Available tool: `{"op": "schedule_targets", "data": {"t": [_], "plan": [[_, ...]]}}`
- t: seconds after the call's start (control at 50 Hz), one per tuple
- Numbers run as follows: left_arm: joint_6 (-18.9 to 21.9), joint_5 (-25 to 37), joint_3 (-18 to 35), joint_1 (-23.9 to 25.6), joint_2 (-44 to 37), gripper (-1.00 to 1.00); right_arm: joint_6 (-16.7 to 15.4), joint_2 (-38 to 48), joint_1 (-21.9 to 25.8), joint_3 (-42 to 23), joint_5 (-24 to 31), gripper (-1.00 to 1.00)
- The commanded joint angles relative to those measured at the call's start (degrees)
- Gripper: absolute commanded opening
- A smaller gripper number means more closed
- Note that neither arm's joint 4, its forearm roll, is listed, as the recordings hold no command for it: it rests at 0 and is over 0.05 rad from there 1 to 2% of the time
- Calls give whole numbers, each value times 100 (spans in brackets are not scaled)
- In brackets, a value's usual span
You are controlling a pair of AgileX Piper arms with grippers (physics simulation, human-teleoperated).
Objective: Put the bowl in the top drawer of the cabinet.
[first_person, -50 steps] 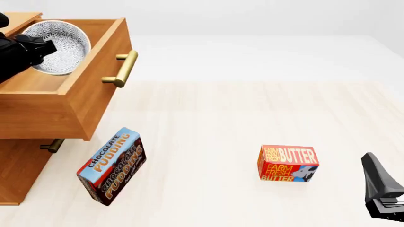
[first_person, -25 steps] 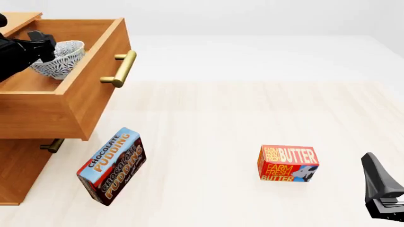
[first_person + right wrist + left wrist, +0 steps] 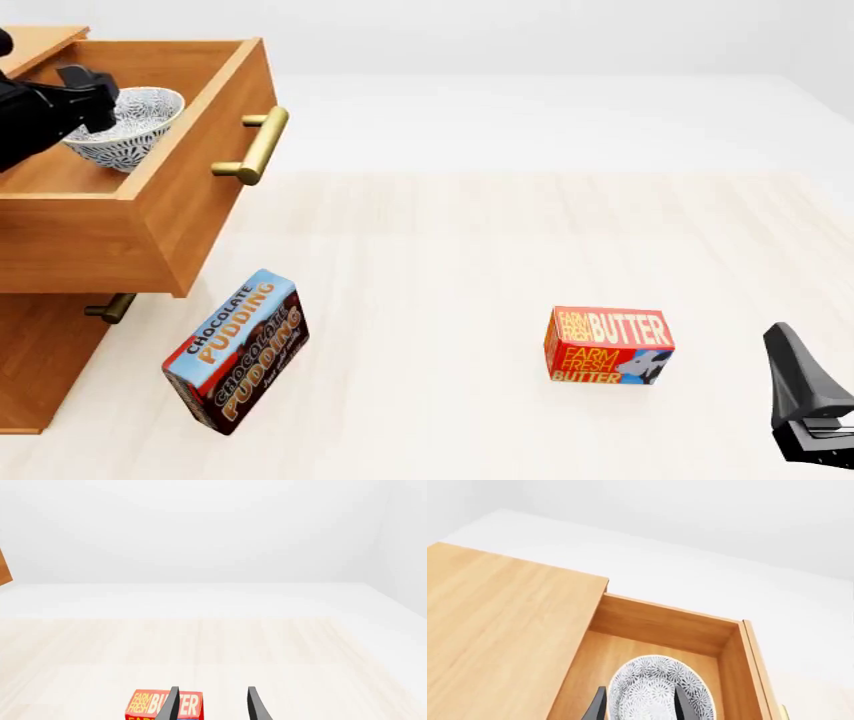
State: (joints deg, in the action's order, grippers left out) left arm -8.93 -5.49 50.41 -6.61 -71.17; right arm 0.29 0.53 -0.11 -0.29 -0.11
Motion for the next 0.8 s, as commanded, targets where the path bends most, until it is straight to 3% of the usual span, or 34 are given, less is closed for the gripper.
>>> {"op": "schedule_targets", "data": {"t": [0.02, 0.8], "plan": [[31, 112, -67, 57, 264, 100, 0, -1, 1, 0, 0, 100], [266, 953, -481, 246, 1850, 100, 0, -1, -1, 0, 0, 100]]}}
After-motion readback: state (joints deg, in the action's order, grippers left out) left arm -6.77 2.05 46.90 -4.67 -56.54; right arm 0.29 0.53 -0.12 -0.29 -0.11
